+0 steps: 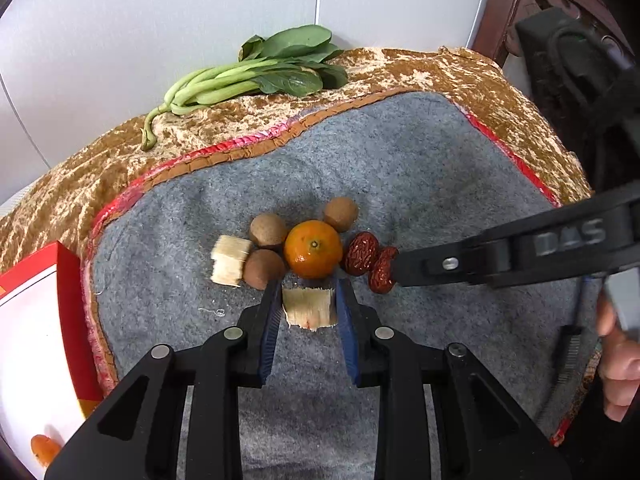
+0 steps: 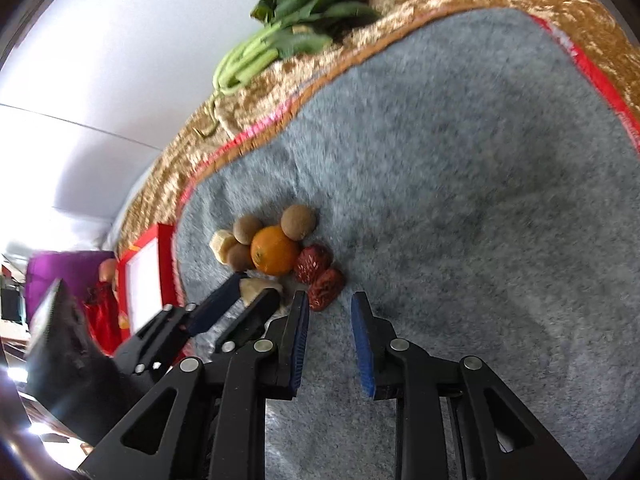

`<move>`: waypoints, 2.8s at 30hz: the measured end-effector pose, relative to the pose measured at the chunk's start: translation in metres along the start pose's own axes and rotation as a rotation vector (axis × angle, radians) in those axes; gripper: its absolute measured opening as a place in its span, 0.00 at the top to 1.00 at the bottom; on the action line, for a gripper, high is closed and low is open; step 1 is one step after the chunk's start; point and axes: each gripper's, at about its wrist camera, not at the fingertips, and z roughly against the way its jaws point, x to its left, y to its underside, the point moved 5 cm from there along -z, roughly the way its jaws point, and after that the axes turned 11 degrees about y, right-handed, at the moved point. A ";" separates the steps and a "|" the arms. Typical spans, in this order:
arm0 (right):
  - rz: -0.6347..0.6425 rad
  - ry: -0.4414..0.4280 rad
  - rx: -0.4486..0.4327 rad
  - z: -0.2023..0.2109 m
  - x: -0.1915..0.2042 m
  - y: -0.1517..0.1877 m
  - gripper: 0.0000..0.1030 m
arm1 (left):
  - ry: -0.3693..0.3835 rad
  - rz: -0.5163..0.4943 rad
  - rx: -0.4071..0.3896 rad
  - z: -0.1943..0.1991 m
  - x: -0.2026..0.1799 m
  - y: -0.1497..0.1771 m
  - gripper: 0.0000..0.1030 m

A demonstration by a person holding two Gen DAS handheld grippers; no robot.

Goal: Organize fruits
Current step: 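Lift the pale cube with the left tool while the right tool grasps a red date, then carry the cube and date to the tray and open both tools, then move both tools back over the remaining pile on the felt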

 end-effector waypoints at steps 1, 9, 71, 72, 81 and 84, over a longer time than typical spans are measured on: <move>0.002 0.005 0.002 -0.002 0.001 0.001 0.77 | 0.000 -0.001 -0.004 0.003 0.000 0.000 0.76; 0.023 0.062 -0.011 -0.019 0.018 -0.004 0.72 | -0.024 -0.027 0.012 0.017 0.004 0.015 0.76; 0.642 -0.234 -0.098 -0.032 0.221 0.138 0.78 | -0.306 0.344 -0.032 0.155 0.143 0.113 0.72; 0.626 -0.243 -0.104 -0.027 0.217 0.134 0.78 | -0.312 0.339 -0.045 0.156 0.143 0.110 0.70; 0.423 -0.299 -0.153 0.017 0.166 0.079 0.76 | -0.260 0.213 -0.099 0.140 0.105 0.071 0.64; 0.342 -0.304 -0.173 0.036 0.141 0.054 0.76 | -0.239 0.163 -0.103 0.127 0.086 0.055 0.60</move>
